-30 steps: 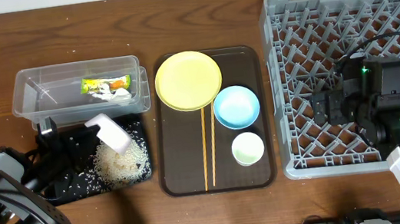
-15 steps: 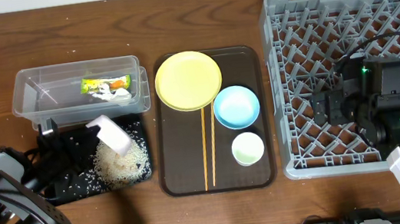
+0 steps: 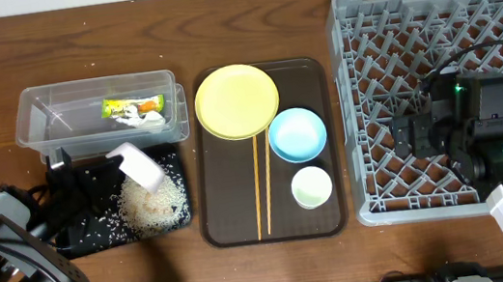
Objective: Sort waste into correct bins and load items into the dishwasher rack
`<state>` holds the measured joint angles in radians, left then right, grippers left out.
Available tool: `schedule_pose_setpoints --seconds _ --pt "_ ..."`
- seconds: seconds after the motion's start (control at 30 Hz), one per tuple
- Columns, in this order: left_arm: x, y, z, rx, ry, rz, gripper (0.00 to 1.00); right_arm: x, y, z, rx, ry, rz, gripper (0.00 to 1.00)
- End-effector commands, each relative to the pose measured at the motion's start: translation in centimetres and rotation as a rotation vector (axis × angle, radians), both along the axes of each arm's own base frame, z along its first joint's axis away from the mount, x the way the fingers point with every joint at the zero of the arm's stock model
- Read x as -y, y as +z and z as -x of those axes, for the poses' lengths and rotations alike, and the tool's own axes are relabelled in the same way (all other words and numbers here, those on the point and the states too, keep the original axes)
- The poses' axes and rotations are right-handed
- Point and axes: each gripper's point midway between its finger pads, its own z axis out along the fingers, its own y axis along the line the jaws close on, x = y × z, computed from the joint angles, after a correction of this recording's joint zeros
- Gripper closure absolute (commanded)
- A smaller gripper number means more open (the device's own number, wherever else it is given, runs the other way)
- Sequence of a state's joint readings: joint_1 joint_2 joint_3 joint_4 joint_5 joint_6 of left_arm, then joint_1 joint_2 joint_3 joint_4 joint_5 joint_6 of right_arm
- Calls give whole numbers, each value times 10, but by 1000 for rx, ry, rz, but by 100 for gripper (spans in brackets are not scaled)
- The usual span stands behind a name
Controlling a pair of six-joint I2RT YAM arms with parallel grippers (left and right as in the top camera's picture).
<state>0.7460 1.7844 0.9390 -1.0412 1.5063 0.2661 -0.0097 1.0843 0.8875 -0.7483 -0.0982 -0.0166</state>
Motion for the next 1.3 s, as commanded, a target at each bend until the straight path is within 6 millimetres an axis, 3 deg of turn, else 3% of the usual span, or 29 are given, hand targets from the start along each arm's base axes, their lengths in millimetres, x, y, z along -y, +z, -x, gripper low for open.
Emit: schedule_pose_setpoints --seconds 0.0,0.2,0.3,0.6,0.7,0.83,0.9,1.1,1.27 --pt "-2 12 -4 117 18 -20 94 -5 9 -3 22 29 3 1" --pt "4 15 -2 122 1 -26 94 -5 9 -3 22 29 3 1" --pt "21 22 0 148 -53 -54 94 -5 9 -3 22 29 3 1" --pt "122 28 32 242 -495 -366 94 -5 9 -3 22 29 3 1" --pt "148 11 42 204 -637 -502 94 -5 9 -3 22 29 2 1" --pt "167 -30 42 87 -757 -772 94 -5 9 -3 22 29 2 1" --pt "177 -41 42 93 -802 -880 94 -5 9 -3 22 29 2 1" --pt "202 -71 38 103 -858 -1188 92 -5 9 -3 22 29 2 1" --pt "223 -80 44 143 -905 -1264 92 -5 9 -3 22 29 2 1"
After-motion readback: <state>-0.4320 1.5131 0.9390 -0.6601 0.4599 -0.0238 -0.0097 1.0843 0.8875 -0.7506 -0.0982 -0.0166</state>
